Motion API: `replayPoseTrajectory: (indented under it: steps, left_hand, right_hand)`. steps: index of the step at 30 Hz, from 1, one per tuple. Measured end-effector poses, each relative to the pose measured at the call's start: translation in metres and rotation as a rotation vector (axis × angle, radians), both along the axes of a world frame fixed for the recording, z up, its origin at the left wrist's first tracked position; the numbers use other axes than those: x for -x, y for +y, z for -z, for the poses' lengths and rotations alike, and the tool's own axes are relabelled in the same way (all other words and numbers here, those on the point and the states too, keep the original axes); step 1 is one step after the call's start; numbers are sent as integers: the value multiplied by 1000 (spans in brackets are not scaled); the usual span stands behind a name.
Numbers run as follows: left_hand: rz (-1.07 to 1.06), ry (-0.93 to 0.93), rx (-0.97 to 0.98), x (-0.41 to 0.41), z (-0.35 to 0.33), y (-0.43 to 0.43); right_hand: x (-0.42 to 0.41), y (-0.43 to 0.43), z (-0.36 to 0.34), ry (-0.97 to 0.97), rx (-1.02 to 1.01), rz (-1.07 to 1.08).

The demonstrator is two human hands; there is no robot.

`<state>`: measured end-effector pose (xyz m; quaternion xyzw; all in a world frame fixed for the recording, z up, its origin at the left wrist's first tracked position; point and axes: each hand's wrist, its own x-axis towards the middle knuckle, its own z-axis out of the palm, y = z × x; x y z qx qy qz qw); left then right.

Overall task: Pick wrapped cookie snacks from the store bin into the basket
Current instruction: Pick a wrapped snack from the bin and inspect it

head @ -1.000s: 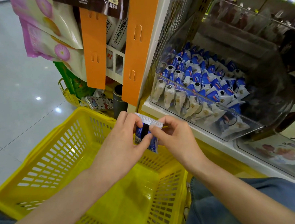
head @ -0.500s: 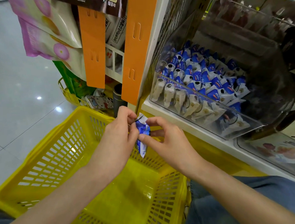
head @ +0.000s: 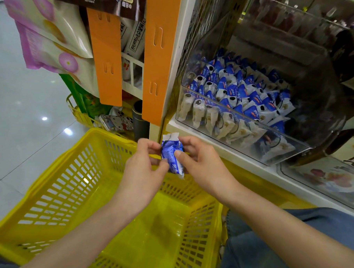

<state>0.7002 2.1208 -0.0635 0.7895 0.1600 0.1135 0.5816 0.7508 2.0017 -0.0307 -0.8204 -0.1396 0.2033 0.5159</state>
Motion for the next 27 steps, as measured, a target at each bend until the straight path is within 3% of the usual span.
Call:
replayPoseTrajectory:
  steps: [8, 13, 20, 24, 27]
  left_hand:
    - [13, -24, -64, 2, 1, 2]
    - [24, 2, 8, 1, -1, 5]
    - [-18, 22, 612, -9, -15, 2]
    - [98, 51, 778, -13, -16, -9]
    - [205, 61, 764, -13, -18, -14]
  right_hand:
    - [3, 1, -3, -29, -5, -72]
    - [1, 4, -2, -70, 5, -58]
    - [-2, 0, -6, -130, -55, -27]
    - [-1, -5, -4, -69, -100, 30]
    - [-1, -8, -6, -69, -87, 75]
